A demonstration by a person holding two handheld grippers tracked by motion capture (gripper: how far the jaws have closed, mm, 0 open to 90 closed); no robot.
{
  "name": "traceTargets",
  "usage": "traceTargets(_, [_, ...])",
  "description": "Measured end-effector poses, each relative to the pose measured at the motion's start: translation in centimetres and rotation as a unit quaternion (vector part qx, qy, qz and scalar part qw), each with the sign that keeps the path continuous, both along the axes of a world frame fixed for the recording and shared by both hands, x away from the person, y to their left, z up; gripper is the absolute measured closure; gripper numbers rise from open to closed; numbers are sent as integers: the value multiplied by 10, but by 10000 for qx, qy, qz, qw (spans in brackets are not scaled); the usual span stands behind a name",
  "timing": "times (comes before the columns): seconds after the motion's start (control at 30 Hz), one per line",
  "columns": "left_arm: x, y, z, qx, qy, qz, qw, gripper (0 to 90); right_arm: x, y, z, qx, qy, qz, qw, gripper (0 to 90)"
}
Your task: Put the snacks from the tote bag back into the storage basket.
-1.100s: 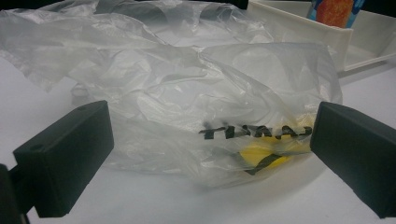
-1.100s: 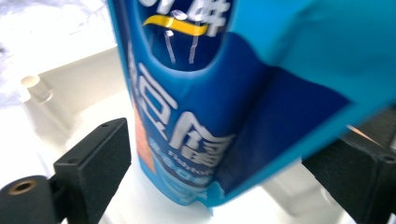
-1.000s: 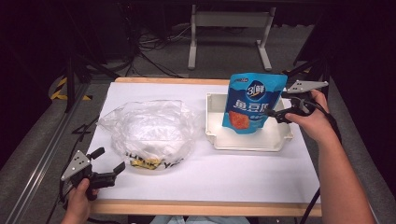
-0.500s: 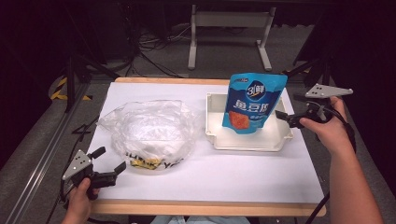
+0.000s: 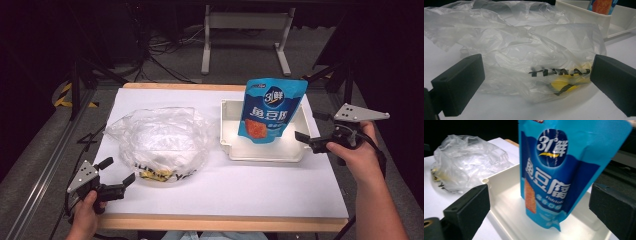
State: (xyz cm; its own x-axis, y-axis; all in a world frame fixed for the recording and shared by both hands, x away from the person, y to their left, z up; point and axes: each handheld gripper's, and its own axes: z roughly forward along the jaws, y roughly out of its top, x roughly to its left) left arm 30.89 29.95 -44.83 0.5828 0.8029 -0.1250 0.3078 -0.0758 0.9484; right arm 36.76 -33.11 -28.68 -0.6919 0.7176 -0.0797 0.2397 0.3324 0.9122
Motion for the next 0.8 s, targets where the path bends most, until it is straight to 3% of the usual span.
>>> traceTargets(0.27, [0, 0, 0, -3, -3, 0, 10000, 2, -16, 14, -8, 62, 24, 149, 9999, 41])
traceTargets(0.4, [-1, -1, 1, 5, -27, -22, 10000, 2, -24, 27, -19, 130, 41, 362, 9993, 41])
traceTargets(0.8, [-1, 1, 1, 19, -1, -41, 10000, 2, -29, 50, -48, 175, 127, 683, 9974, 35])
